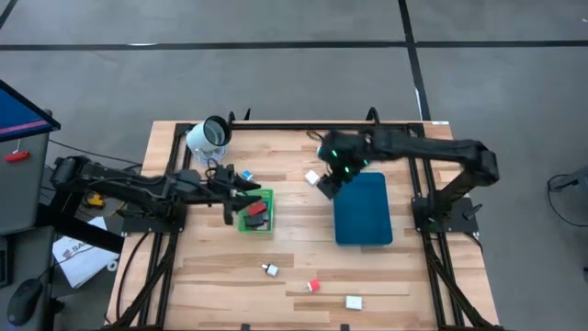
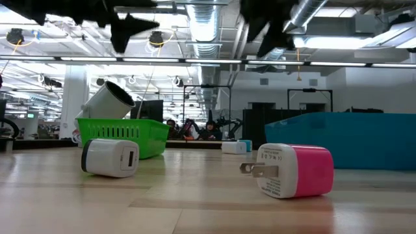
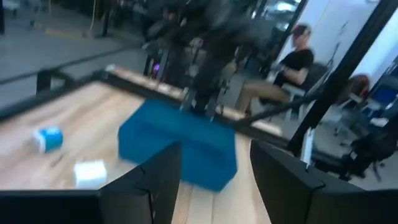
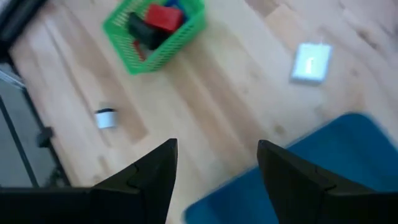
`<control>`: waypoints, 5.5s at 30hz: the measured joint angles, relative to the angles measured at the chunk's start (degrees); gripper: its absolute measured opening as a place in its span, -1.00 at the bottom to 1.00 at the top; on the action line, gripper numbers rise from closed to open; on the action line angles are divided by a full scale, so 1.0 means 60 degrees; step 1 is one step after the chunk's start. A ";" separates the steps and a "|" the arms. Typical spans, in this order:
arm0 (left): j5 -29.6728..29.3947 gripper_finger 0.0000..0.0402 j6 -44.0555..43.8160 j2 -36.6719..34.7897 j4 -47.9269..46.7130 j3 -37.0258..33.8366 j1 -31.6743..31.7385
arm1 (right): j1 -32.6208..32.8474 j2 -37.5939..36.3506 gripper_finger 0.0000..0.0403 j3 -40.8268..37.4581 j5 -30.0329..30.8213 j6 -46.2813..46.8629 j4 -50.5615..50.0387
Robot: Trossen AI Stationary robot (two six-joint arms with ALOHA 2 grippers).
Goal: Pick & Place Office items
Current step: Put the top blue charger adapter into the blue bin, then put the blue charger adapter into the blue bin
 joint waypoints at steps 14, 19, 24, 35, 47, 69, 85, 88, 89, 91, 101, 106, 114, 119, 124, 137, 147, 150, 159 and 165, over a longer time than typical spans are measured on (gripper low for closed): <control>-0.0023 -0.06 0.1131 -0.0832 -0.0111 0.1159 0.0088 | -0.3741 0.4201 0.27 0.0592 -0.0895 -0.4557 -0.0292; -0.0083 -0.07 0.1224 -0.0831 -0.0508 0.1407 0.0098 | -0.3982 0.4484 0.30 0.1246 -0.0660 -0.4913 -0.0323; -0.0241 -0.07 0.1187 -0.0828 -0.0786 0.1507 0.0098 | -0.4039 0.4450 0.30 0.1654 0.0230 -0.5751 0.0161; -0.0311 -0.07 0.0894 -0.0830 -0.0758 0.1678 0.0109 | -0.4172 0.5482 0.30 0.1840 0.0803 -0.6761 0.0263; -0.0304 -0.07 0.0953 -0.0828 -0.0791 0.1981 0.0178 | -0.4805 0.5627 0.30 0.1838 0.0480 -0.6762 0.0450; -0.0272 -0.07 0.0718 -0.0828 -0.0783 0.1981 0.0178 | -0.4576 0.5736 0.27 0.1341 0.0588 -0.6662 0.1329; -0.0274 -0.07 0.0633 -0.0828 -0.0743 0.1981 0.0168 | -0.4157 0.5735 -0.33 0.1466 0.0529 -0.6292 0.0868; -0.0279 -0.07 0.0671 -0.0828 -0.0746 0.1981 0.0168 | -0.4099 0.5020 -0.33 0.1569 0.0438 -0.6116 0.0693; -0.0303 -0.07 0.0674 -0.0828 -0.0743 0.1981 0.0168 | -0.4079 0.4796 -0.33 0.1570 0.0427 -0.6080 0.0514; -0.0307 -0.07 0.0674 -0.0828 -0.0750 0.1981 0.0168 | -0.4042 0.4405 -0.33 0.1544 0.0480 -0.5991 0.0107; -0.0251 -0.07 0.0674 -0.0828 -0.0935 0.1981 0.0084 | -0.3050 0.1293 -0.33 0.0264 -0.0192 -0.5112 -0.1883; -0.0248 -0.07 0.0674 -0.0828 -0.1208 0.1981 -0.0044 | -0.2301 -0.0750 -0.33 -0.2174 -0.0479 -0.2520 -0.1724; -0.0249 -0.07 0.0722 -0.0828 -0.1183 0.1981 0.0029 | -0.1115 -0.3481 -0.33 -0.5327 -0.0101 0.4156 0.1142; -0.0253 -0.07 0.0719 -0.0828 -0.1180 0.1981 0.0036 | -0.0532 -0.3449 -0.33 -0.6097 0.0842 0.5762 0.1146; -0.0253 -0.07 0.0718 -0.0828 -0.1176 0.1981 0.0036 | -0.0324 -0.2835 -0.33 -0.6630 0.0840 0.6171 0.1226; -0.0253 -0.07 0.0714 -0.0828 -0.1170 0.1981 0.0036 | -0.0501 -0.1790 -0.33 -0.7399 0.1126 0.6954 0.2233; -0.0253 -0.07 0.0714 -0.0828 -0.1169 0.1981 0.0025 | -0.0543 -0.1771 -0.18 -0.7410 0.1341 0.7170 0.2322; -0.0253 -0.07 0.0714 -0.0828 -0.1169 0.1981 0.0025 | -0.0543 -0.1771 0.11 -0.7410 0.1469 0.7328 0.2328; -0.0253 -0.07 0.0711 -0.0828 -0.1169 0.1981 0.0029 | -0.0209 -0.2273 0.28 -0.7410 0.1917 0.7249 0.3208; -0.0253 -0.07 0.0682 -0.0828 -0.1180 0.1981 0.0025 | 0.0792 -0.3070 0.25 -0.7056 0.2816 0.6882 0.4745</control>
